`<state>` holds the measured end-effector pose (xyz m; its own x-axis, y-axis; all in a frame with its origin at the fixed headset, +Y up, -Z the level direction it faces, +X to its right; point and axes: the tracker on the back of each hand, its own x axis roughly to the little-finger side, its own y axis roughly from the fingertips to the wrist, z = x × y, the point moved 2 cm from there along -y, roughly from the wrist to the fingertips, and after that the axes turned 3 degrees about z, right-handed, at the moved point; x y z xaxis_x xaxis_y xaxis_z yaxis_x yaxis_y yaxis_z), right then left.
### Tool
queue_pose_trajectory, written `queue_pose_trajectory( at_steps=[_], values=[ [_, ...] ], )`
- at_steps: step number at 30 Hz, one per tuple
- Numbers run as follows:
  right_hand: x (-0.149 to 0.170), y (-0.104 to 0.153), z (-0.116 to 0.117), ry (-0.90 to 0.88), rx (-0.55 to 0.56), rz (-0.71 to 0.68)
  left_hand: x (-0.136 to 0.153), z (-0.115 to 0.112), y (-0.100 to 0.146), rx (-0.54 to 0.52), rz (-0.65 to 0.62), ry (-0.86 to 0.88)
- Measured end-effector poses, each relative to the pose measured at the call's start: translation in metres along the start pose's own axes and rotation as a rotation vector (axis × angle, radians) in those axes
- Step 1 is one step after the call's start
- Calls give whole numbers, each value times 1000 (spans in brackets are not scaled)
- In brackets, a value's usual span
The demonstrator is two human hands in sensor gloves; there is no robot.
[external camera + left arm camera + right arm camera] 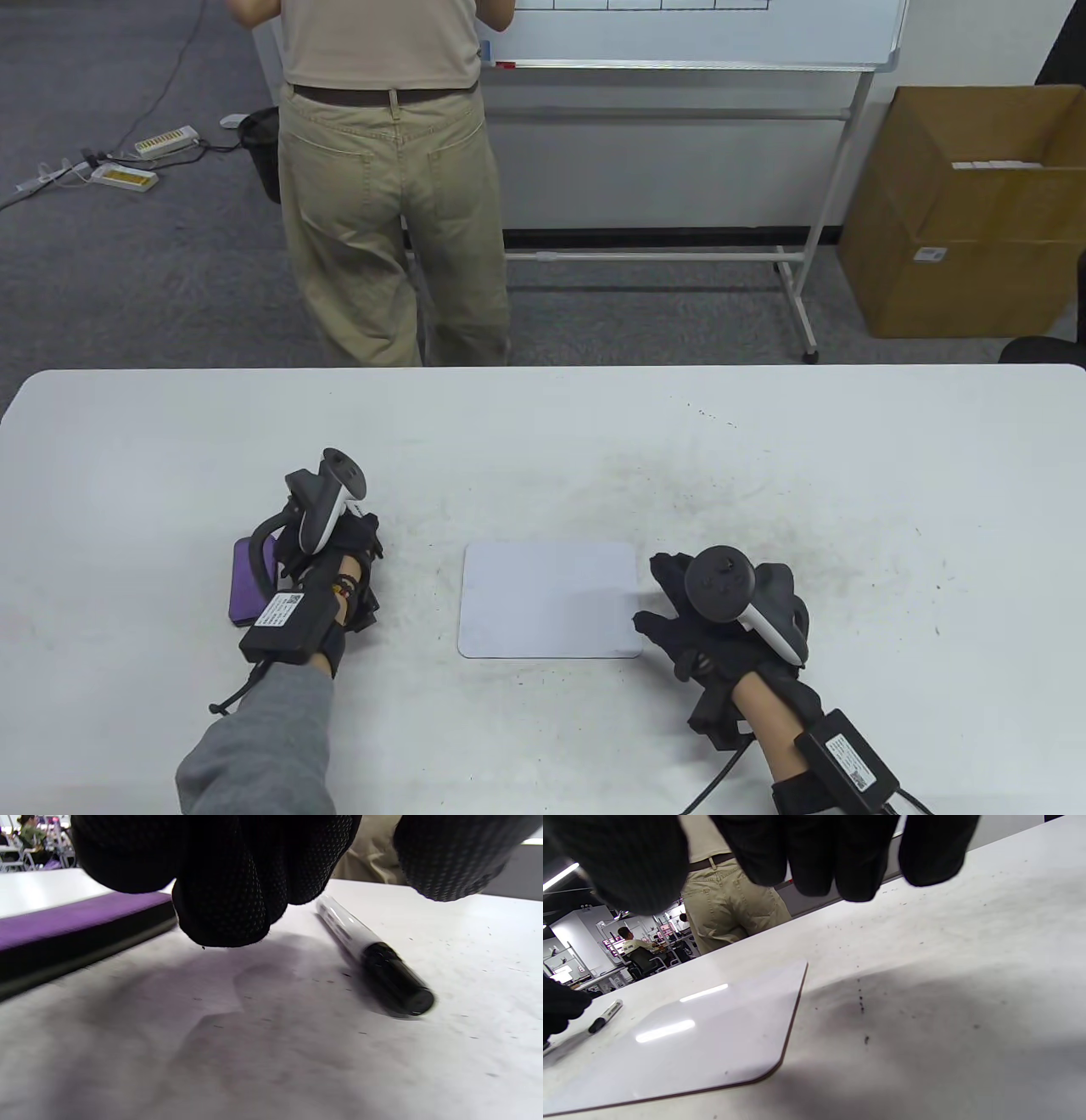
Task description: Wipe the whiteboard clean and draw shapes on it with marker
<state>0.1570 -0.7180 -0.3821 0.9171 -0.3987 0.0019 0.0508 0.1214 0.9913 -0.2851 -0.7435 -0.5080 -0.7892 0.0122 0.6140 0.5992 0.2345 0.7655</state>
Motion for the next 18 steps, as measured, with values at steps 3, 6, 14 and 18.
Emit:
queue_pose_trajectory(
  at_steps=[3,6,14,18],
  values=[
    [0,0,0,0,-2,-1,-14,-7,-7,58,23,-49],
    [0,0,0,-2,-8,-1,-24,-10,-13,58,63,-97],
    [0,0,2,-1,-29,-1,-30,-17,-22,79,122,-166],
    [-1,0,3,7,-32,-5,-23,-16,-26,146,114,-169]
  ],
)
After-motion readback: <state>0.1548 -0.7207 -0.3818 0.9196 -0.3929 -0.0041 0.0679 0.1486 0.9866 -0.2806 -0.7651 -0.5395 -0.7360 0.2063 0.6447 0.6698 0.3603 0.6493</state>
